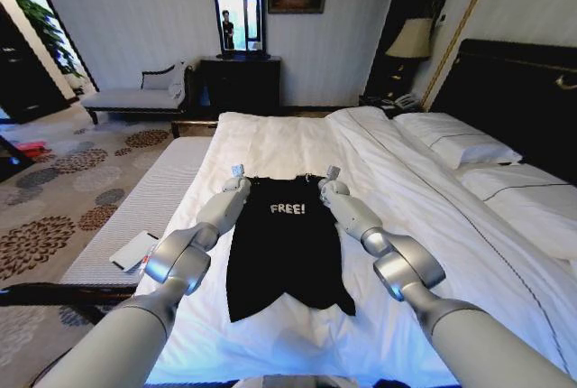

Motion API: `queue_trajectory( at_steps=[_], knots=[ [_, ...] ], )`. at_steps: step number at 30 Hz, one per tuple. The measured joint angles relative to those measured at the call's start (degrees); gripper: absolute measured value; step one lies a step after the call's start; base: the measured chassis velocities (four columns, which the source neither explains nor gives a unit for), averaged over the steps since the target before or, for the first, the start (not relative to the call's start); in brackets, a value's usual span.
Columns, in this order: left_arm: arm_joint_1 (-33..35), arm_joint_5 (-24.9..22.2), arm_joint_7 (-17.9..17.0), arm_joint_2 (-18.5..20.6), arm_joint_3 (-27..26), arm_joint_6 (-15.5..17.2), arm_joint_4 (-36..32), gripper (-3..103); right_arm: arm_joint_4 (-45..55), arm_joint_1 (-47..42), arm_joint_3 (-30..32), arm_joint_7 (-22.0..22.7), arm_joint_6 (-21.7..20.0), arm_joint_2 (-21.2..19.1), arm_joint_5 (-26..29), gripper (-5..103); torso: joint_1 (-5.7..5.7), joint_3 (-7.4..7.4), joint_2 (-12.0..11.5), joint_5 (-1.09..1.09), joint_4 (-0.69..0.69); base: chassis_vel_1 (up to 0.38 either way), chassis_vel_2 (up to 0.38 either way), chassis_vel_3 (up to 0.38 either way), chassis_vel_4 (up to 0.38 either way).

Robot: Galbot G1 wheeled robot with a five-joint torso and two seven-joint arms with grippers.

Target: Fold the clothes on the bed.

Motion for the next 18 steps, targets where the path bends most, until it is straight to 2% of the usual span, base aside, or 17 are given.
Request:
queue_trajectory(
  at_steps=[3,6,7,9,10,12,13,16,17,18],
  knots=[
    [0.1,0.1,-0.4,0.2,0.0,0.2,-1.1,51,-0.2,0.1,0.2,0.6,0.0,0.0,0.1,58,0.00,0.00,0.0,0.00,-0.02,0.000,0.000,0.000,0.000],
    [0.4,-0.1,-0.9,0.6,0.0,0.3,-2.1,56,0.9,0.0,0.0,1.6,-0.2,-0.6,0.7,64,0.00,0.00,0.0,0.01,0.00,0.000,0.000,0.000,0.000],
    [1.0,-0.6,-2.3,1.5,0.3,0.5,-4.0,67,3.0,-0.3,-0.5,3.0,-1.2,-2.0,2.1,75,0.00,0.00,0.0,0.00,0.02,0.000,0.000,0.000,0.000],
    [1.6,-1.7,-3.6,2.2,0.7,0.9,-6.2,67,4.5,-0.6,-0.9,3.9,-2.0,-3.1,3.3,75,0.00,0.00,0.0,0.01,0.02,0.000,0.000,0.000,0.000],
    [2.6,-3.6,-5.2,3.5,1.5,1.6,-9.3,73,6.7,-1.1,-1.3,4.8,-2.8,-4.6,4.6,80,0.00,0.00,0.0,0.00,0.00,0.000,0.000,0.000,0.000],
    [6.3,-8.7,-9.5,8.6,4.3,3.2,-20.1,84,13.9,-3.1,-2.1,6.7,-4.7,-9.6,7.9,91,0.00,0.00,0.0,0.00,-0.02,0.000,0.000,0.000,0.000],
    [6.3,-8.7,-9.5,8.6,4.3,3.2,-20.1,84,13.9,-3.1,-2.1,6.7,-4.7,-9.6,7.9,91,0.00,0.00,0.0,0.00,-0.02,0.000,0.000,0.000,0.000],
    [11.0,-13.9,-13.9,18.2,8.2,4.1,-34.1,98,24.9,-7.1,-2.0,9.3,-6.8,-19.2,12.3,99,0.00,0.00,0.0,0.01,0.01,0.000,0.000,0.000,0.000],
    [11.0,-13.9,-13.9,18.2,8.2,4.1,-34.1,98,24.9,-7.1,-2.0,9.3,-6.8,-19.2,12.3,99,0.00,0.00,0.0,0.01,0.01,0.000,0.000,0.000,0.000],
    [12.4,-15.2,-15.1,20.7,8.9,4.2,-37.9,100,28.3,-8.8,-1.3,10.1,-7.3,-21.9,13.8,100,-0.01,-0.01,0.0,-0.01,0.00,0.000,0.000,0.000,0.000]
  ],
)
